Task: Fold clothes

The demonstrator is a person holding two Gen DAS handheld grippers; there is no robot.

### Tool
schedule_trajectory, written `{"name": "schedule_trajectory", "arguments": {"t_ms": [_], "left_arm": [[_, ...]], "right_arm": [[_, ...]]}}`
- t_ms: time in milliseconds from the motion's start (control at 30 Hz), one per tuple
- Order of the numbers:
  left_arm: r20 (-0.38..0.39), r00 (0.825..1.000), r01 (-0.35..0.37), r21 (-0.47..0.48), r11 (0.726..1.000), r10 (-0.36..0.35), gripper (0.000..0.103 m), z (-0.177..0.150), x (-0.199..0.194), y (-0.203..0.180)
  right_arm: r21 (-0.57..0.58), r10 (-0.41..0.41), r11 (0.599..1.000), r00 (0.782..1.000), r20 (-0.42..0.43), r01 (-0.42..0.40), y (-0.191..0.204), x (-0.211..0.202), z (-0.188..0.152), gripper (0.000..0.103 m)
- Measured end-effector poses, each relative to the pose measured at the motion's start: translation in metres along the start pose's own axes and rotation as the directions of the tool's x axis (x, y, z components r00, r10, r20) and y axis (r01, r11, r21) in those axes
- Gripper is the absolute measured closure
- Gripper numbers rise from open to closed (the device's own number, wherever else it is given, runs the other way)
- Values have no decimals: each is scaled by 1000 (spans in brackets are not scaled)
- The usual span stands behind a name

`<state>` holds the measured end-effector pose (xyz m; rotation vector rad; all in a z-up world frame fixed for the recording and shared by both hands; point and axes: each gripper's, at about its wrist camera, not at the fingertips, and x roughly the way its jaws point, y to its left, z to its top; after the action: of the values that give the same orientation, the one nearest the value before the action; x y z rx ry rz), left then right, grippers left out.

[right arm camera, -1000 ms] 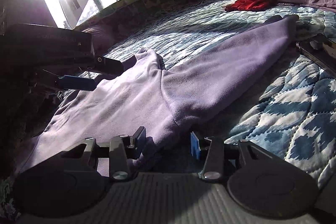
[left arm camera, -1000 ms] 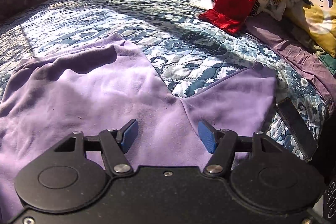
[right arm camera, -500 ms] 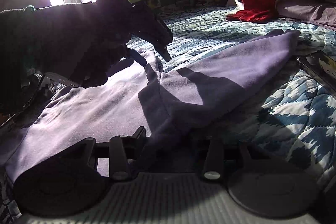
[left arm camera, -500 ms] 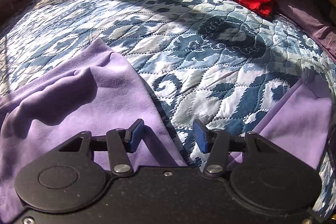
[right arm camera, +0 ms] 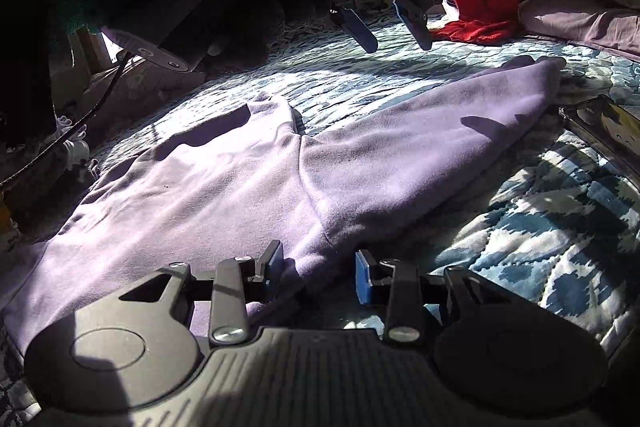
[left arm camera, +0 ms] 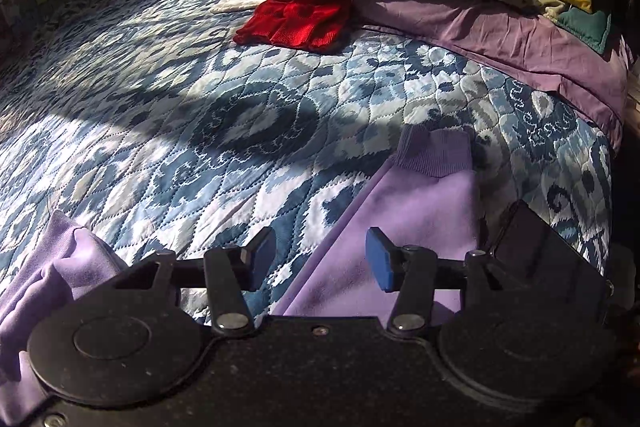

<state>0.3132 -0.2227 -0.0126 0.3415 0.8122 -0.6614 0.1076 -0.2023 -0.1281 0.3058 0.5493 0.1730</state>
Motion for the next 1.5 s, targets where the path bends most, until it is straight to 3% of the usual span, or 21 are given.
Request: {"name": "schedule_trajectory", "arguments": {"t_ms": [100, 233, 300, 467, 667, 767, 933, 967, 1000, 1067, 1200, 1300, 1400, 1500], "left_arm": [[4, 998, 68, 97, 993, -68, 53, 21, 5, -46], [-39, 994, 111, 132, 985, -107, 54, 32, 30, -84], [-62, 991, 125, 136, 983, -117, 65, 34, 45, -99], [-185, 969, 164, -27, 986, -166, 69, 26, 106, -96], [-57, 965, 250, -102, 963, -256, 67, 33, 77, -79], [-42, 968, 241, -121, 963, -247, 68, 40, 71, -76], [-146, 972, 165, -115, 979, -181, 66, 40, 120, -92], [-139, 971, 179, -118, 977, -194, 59, 40, 124, -94], [-131, 969, 193, -120, 974, -208, 45, 40, 129, -96], [-134, 967, 204, -109, 973, -218, 42, 46, 124, -100], [-34, 967, 246, -158, 956, -254, 42, 52, 91, -80], [-14, 984, 171, -165, 971, -176, 46, 56, 78, -66], [-55, 996, 62, -26, 998, -63, 57, 57, 77, -82], [-83, 997, 14, 133, 991, -3, 69, 50, 82, -113]], "right_arm": [[-7, -3, 1000, 1000, 3, 3, 1, 0, -1, 65], [-15, -4, 1000, 1000, 3, 4, 1, -1, -1, 65], [-13, -2, 1000, 1000, 2, 2, 1, -1, 0, 65], [-4, 4, 1000, 1000, -4, -4, 0, 0, 0, 65], [10, 11, 1000, 1000, -12, -11, -1, -1, 2, 65], [14, 8, 1000, 1000, -11, -8, 0, 0, 1, 65], [16, 11, 1000, 1000, -14, -11, -1, 0, 1, 64], [16, 11, 1000, 1000, -14, -11, -1, 0, 1, 64], [17, 13, 1000, 1000, -14, -12, -1, -1, 1, 64], [19, 14, 1000, 1000, -16, -14, -2, -1, 1, 64], [27, 17, 999, 1000, -20, -16, -1, -1, 1, 64], [32, 19, 999, 1000, -24, -18, 0, -1, 1, 64], [36, 21, 999, 999, -26, -20, 1, -1, 1, 64], [40, 23, 999, 999, -27, -22, -1, -3, 1, 64]]}}
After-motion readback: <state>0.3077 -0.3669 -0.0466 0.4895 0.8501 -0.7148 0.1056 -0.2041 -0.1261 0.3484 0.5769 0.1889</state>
